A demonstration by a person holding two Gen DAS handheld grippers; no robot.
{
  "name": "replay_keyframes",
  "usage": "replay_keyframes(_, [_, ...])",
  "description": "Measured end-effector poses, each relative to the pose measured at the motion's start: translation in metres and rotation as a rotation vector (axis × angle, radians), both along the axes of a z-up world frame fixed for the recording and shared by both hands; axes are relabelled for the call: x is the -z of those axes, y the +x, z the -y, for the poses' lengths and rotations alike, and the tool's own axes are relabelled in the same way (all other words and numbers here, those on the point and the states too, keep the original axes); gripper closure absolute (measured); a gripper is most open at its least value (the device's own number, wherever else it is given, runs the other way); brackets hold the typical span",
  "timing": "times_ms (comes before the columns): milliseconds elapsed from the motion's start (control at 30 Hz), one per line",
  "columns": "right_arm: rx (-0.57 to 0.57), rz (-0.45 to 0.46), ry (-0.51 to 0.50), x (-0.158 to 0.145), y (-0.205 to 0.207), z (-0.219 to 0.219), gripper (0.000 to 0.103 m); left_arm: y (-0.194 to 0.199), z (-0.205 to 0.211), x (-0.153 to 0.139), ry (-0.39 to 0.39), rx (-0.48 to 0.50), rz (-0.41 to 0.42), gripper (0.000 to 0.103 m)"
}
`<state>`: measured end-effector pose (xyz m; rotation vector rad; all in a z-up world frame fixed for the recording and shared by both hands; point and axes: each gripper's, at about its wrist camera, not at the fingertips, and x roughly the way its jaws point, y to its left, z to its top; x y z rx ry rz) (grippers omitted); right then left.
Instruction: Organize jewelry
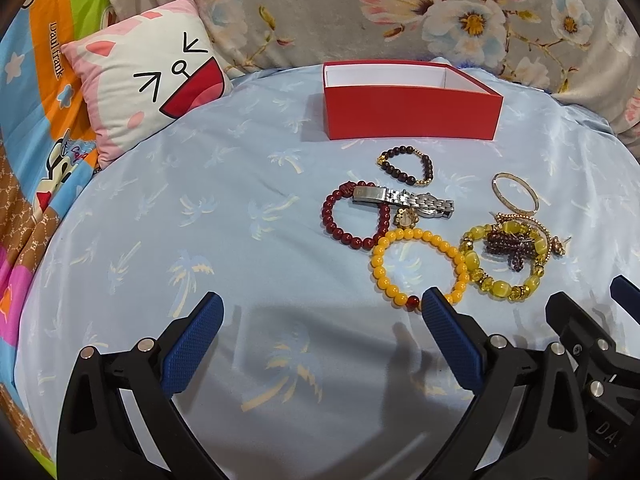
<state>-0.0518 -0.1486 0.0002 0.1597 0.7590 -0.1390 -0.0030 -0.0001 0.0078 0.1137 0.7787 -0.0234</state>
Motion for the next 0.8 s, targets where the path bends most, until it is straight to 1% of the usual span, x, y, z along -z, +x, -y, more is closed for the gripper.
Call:
replay_keyframes(467, [0.001, 0.003, -0.001, -0.0009, -0.0007, 0.0000, 0.012, 0.0033, -0.0001, -0.0021, 0.005, -0.001, 0.003, 0.009])
replay_keyframes(500, [0.001, 0.003, 0.000, -0.0009, -0.0008, 0.0002, 0.012, -0.0033, 0.0035, 0.0008, 0.005, -0.001, 0.004, 0.009])
replay_keyframes(800, [0.001, 0.005, -0.002, -0.0015, -0.0012, -0.0002, 0.012, -0.0034, 0.0046, 0.0003, 0.007, -0.003, 0.006, 0.009])
